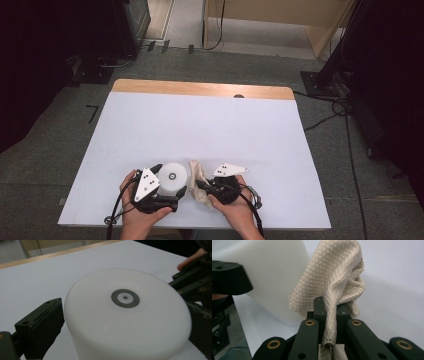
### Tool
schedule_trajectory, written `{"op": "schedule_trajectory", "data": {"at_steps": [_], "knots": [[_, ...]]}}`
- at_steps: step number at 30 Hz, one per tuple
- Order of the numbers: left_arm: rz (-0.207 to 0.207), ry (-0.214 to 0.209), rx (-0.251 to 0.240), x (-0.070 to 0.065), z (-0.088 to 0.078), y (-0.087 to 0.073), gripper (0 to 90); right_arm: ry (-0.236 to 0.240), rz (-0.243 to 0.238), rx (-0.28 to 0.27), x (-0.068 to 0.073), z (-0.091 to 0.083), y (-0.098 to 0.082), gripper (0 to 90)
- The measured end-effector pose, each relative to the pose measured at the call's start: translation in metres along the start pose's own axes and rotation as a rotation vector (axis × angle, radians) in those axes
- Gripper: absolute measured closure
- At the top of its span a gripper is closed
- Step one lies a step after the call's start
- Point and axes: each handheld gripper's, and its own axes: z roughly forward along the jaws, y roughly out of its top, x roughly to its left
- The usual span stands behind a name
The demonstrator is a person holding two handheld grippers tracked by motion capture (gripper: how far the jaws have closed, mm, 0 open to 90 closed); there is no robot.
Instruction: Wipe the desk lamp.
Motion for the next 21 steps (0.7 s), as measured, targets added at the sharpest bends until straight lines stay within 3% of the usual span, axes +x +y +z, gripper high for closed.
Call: {"op": "schedule_trajectory", "data": {"at_steps": [4,6,9,17,21], "knots": [[0.000,0.024,0.008,-0.005,0.003,-0.002,0.0,-0.001,-0.003,0.006,0.000,0.002,-0.001,84.6],[-0.004,0.034,-0.012,-0.003,0.001,-0.004,8.2,-0.002,-0.004,0.018,0.000,0.003,-0.002,84.6],[0.013,0.034,-0.007,-0.001,0.001,-0.004,8.4,-0.002,-0.004,0.016,-0.001,0.004,-0.002,84.6],[0.131,-0.130,-0.024,0.020,0.001,-0.004,8.5,0.010,-0.009,0.028,0.000,0.005,-0.003,84.6],[0.121,-0.161,-0.027,0.024,0.002,-0.005,8.5,0.023,-0.019,0.055,0.005,0.012,-0.006,84.6]]}}
